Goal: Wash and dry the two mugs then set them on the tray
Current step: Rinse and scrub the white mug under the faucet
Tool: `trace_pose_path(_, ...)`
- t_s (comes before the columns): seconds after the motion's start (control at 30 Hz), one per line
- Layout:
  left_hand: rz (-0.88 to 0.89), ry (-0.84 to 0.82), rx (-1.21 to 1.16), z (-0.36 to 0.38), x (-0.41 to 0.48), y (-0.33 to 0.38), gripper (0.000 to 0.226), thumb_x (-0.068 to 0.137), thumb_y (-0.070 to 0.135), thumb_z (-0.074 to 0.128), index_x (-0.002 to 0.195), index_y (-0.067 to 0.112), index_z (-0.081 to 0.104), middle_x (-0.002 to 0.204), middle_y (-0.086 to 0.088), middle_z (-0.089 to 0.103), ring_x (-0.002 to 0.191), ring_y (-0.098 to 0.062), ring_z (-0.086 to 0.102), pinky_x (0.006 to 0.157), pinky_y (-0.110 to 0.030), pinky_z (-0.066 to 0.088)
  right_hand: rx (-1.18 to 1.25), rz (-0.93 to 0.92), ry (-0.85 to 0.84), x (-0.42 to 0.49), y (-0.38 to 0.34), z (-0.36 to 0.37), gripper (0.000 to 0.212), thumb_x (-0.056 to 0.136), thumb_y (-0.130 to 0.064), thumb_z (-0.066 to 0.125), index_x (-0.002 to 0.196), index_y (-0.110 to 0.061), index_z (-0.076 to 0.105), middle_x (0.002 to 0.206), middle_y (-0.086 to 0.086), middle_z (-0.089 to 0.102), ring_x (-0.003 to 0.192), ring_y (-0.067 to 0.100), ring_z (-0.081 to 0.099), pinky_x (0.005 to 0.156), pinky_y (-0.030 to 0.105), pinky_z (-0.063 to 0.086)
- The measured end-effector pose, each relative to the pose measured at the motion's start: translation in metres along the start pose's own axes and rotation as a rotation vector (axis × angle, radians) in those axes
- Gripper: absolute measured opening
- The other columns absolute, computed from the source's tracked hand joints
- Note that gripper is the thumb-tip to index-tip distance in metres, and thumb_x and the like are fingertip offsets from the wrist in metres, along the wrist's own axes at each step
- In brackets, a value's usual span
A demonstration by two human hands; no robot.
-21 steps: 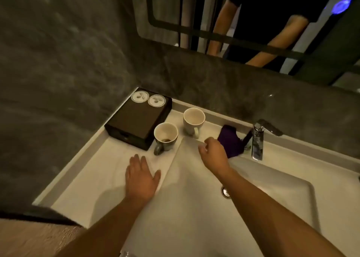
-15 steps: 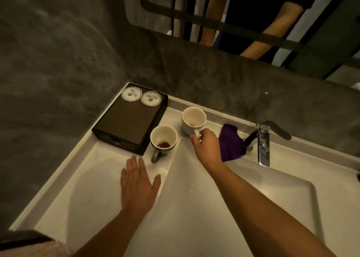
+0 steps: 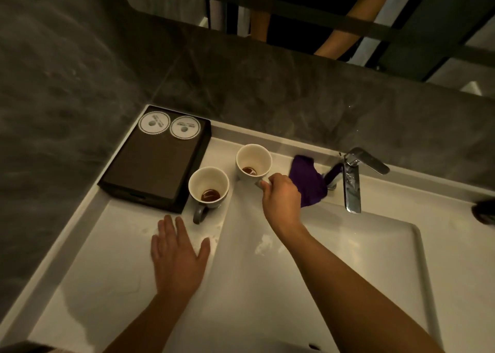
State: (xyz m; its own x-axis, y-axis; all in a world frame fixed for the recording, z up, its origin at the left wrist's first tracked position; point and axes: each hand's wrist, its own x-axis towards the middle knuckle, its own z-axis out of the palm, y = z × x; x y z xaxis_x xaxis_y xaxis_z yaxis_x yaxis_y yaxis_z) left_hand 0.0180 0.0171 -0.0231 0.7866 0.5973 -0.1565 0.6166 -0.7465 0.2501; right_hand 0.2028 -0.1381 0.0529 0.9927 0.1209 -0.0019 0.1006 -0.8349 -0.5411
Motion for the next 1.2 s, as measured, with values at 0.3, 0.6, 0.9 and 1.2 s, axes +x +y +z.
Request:
trace_pose_path(0.3, 0.063, 0.217, -0.503, -0.028, -0.045, 0.045, 0.041, 0.092, 0.022, 0.074, 0.127, 0.008, 0.059, 0.135, -0.017, 0.055, 0.128, -0.03, 0.047, 0.103, -0.049, 0.04, 0.115, -0.028, 0.009, -0.078, 0.089, -0.054, 0.019, 0.097, -0.029, 0.07, 0.092, -0.01, 0.069, 0.084, 0.0, 0.066, 0.071, 0.015, 0.06, 0.063, 0.031, 0.048)
trace_pose_path(0.6, 0.545, -0.062, -0.675, -0.059, 0.001, 0.271, 0.08, 0.094, 0.065, 0.059, 0.158, 0.025, 0.034, 0.163, -0.002, 0.04, 0.145, -0.015, 0.039, 0.115, -0.029, 0.041, 0.045, 0.044, -0.065, -0.101, 0.194, -0.106, 0.016, 0.1, -0.03, 0.064, 0.09, -0.018, 0.069, 0.086, -0.01, 0.062, 0.074, 0.007, 0.056, 0.064, 0.015, 0.039)
trace_pose_path(0.9, 0.713, -0.146, -0.178, -0.05, 0.042, 0.379, 0.094, 0.098, 0.07, 0.045, 0.165, 0.009, 0.018, 0.17, -0.016, 0.025, 0.156, -0.032, 0.024, 0.124, -0.046, 0.028, 0.063, 0.015, -0.084, -0.074, 0.221, -0.128, 0.024, 0.1, -0.028, 0.064, 0.086, -0.009, 0.064, 0.086, 0.004, 0.063, 0.076, 0.022, 0.058, 0.068, 0.035, 0.046)
trace_pose_path(1.2, 0.672, -0.259, -0.296, -0.058, 0.054, 0.379, 0.084, 0.103, 0.065, 0.039, 0.162, 0.006, 0.027, 0.165, -0.016, 0.037, 0.15, -0.034, 0.036, 0.117, -0.043, 0.035, 0.09, 0.01, -0.127, -0.064, 0.219, -0.13, 0.023, 0.1, -0.031, 0.063, 0.089, -0.011, 0.065, 0.09, 0.003, 0.064, 0.079, 0.023, 0.061, 0.073, 0.038, 0.051)
